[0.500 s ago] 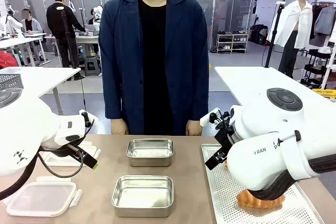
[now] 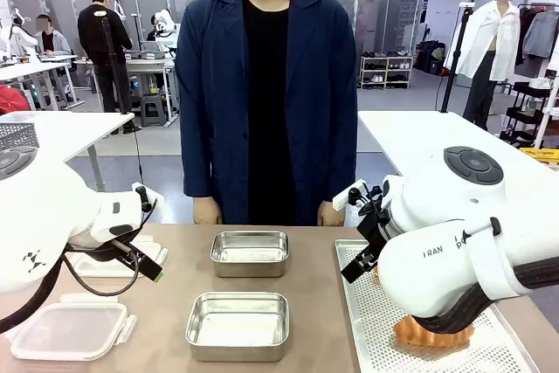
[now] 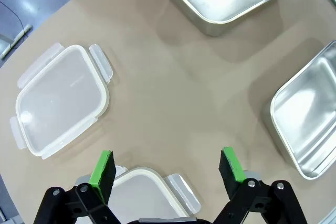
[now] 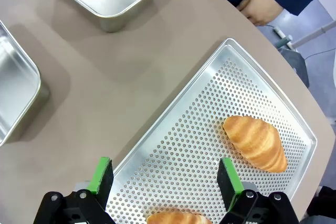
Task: Place the bread into the airtight container.
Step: Pick up a Butter Roll and place it into an empty Airtight Container.
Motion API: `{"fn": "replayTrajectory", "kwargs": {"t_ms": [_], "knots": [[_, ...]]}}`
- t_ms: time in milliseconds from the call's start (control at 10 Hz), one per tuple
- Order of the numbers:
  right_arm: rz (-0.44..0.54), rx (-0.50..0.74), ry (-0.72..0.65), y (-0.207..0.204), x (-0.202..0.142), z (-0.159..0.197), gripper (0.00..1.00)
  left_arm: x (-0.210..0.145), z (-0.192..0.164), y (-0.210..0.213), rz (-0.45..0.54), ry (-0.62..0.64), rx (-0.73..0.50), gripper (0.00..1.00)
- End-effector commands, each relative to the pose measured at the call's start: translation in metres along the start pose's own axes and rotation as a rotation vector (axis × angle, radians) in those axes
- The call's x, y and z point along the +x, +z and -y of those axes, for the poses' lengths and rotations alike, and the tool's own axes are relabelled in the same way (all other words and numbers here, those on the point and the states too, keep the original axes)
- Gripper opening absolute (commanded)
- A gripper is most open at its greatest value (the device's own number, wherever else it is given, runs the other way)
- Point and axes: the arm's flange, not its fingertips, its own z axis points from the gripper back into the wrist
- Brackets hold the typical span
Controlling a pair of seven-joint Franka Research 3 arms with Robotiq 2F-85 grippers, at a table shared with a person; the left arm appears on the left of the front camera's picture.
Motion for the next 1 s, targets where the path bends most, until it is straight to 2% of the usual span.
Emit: {"fn": "replayTrajectory", "kwargs": {"t_ms": [0, 400, 500, 600, 700, 900], "knots": [[0.0, 0.001, -0.003, 0.0, 0.0, 0.0, 1.0, 0.0, 0.0, 0.0, 0.0, 0.0, 0.0, 1.0], [0.0, 0.0, 0.0, 0.0, 0.0, 0.0, 1.0, 0.0, 0.0, 0.0, 0.0, 0.0, 0.0, 1.0], [-0.015, 0.006, -0.026, 0.019, 0.01, 0.01, 1.0, 0.008, -0.009, 0.017, -0.018, 0.016, 0.001, 1.0], [-0.021, 0.026, -0.046, 0.049, 0.02, 0.025, 1.0, 0.019, -0.019, 0.045, -0.011, 0.048, -0.027, 1.0], [-0.049, -0.005, -0.031, 0.086, 0.029, 0.046, 1.0, 0.033, -0.032, 0.083, -0.009, 0.051, -0.127, 1.0], [-0.048, 0.014, 0.024, 0.178, 0.032, 0.09, 1.0, 0.043, -0.07, 0.179, 0.028, 0.061, -0.178, 1.0]]}}
